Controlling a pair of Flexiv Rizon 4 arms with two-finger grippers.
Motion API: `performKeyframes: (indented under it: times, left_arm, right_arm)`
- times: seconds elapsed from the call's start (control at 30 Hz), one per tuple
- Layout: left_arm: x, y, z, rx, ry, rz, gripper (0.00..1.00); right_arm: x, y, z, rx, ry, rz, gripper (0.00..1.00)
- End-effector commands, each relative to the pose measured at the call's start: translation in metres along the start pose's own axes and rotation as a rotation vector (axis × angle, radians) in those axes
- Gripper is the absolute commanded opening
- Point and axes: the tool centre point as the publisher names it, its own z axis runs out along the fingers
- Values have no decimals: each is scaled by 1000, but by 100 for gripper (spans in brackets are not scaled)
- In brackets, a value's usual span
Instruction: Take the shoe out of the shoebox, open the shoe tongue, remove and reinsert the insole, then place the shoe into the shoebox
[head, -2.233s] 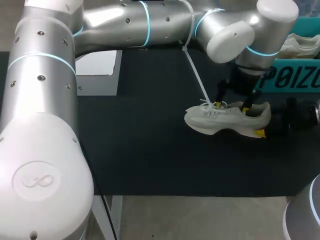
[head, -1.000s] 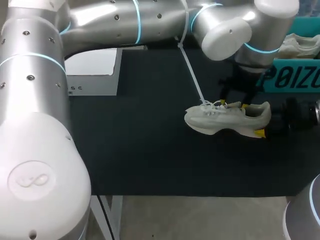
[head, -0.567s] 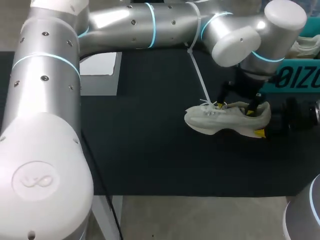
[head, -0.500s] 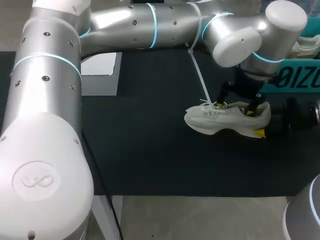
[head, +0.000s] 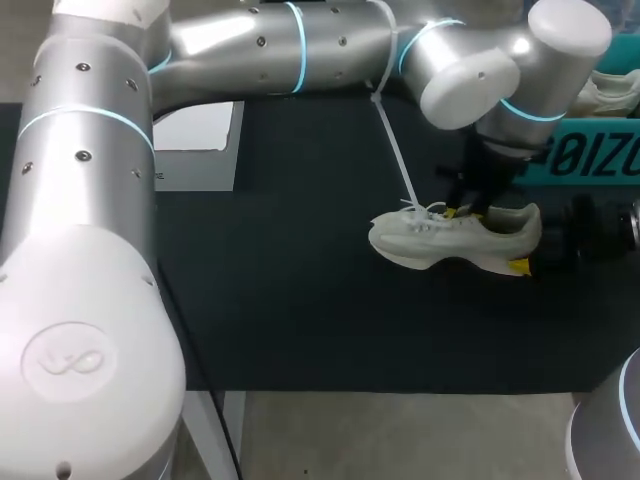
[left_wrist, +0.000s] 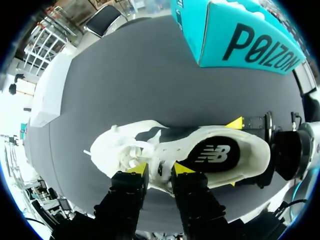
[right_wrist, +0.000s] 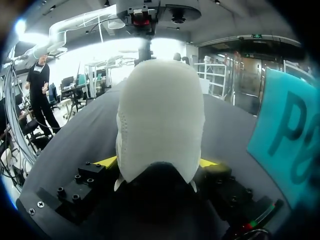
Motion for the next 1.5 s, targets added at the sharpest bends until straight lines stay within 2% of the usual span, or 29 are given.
performKeyframes:
  times: [0.03, 0.5, 0.73, 0.8, 0.83, 0.87, 0.9, 1.27, 1.43, 1.47, 1.5]
  left_arm:
    - [-13, 4, -10, 14, 18, -3, 0]
    - [-46, -4, -35, 45, 39, -38, 0]
    - [-72, -4, -33, 22, 60, -84, 0]
    - [-74, -4, -28, -2, 64, -91, 0]
    - [-73, -5, -25, -7, 64, -93, 32]
    - [-72, -4, -24, -12, 58, -91, 93]
    - [-70, -4, -23, -22, 60, -89, 100]
    - [-36, -1, -35, -55, 97, -61, 100]
    - [-28, -1, -35, -74, 110, -61, 100]
    - [-28, -1, -35, -75, 112, -64, 40]
    - [-28, -1, -35, -76, 113, -65, 2]
  right_arm:
    - [2, -11, 8, 3, -1, 2, 0]
    - [2, -11, 8, 3, -1, 2, 0]
    - [2, -11, 8, 3, -1, 2, 0]
    - [2, -11, 8, 3, -1, 2, 0]
    - [2, -11, 8, 3, -1, 2, 0]
    - [2, -11, 8, 3, -1, 2, 0]
    - [2, -11, 8, 3, -1, 2, 0]
    - [2, -11, 8, 3, -1, 2, 0]
    - [2, -11, 8, 3, -1, 2, 0]
    - [2, -11, 8, 3, -1, 2, 0]
    - [2, -11, 8, 3, -1, 2, 0]
